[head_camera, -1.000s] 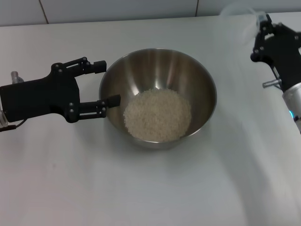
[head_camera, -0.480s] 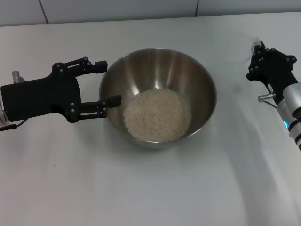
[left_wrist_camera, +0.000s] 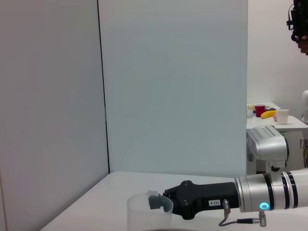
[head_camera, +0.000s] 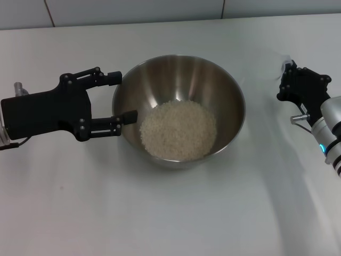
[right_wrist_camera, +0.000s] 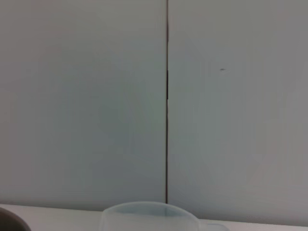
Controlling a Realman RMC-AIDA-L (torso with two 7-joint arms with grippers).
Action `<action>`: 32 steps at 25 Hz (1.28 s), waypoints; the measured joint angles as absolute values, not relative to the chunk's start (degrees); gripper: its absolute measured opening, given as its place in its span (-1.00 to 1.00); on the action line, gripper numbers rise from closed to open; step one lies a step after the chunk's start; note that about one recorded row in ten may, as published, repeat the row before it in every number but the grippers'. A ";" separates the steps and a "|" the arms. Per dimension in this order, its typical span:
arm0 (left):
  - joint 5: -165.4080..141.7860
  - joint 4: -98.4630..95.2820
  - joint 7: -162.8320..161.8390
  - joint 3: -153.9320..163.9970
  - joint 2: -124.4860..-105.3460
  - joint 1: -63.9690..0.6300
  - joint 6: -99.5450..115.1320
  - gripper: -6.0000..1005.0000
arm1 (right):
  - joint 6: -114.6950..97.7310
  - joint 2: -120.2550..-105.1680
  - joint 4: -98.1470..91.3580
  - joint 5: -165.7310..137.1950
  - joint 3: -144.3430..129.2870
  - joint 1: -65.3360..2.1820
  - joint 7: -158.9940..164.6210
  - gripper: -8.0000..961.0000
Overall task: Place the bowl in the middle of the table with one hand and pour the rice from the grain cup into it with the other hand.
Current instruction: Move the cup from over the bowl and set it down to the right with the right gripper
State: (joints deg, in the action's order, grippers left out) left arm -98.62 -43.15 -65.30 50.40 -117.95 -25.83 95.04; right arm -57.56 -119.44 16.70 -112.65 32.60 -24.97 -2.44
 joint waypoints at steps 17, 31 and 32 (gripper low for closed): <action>-98.61 -43.15 -65.30 50.41 -117.94 -26.10 94.92 0.65 | -54.62 -119.35 16.70 -112.86 32.52 -25.63 -2.38 -0.96; -98.63 -43.30 -65.30 50.45 -117.95 -26.11 95.15 0.65 | -52.33 -119.35 16.53 -112.85 32.55 -25.75 -2.37 -0.81; -98.64 -43.29 -65.30 50.45 -117.95 -26.11 95.15 0.65 | -52.32 -119.35 16.52 -112.85 32.55 -25.75 -2.37 -0.80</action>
State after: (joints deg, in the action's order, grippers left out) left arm -98.64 -43.29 -65.30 50.45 -117.95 -26.11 95.15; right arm -52.32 -119.35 16.52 -112.85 32.55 -25.75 -2.37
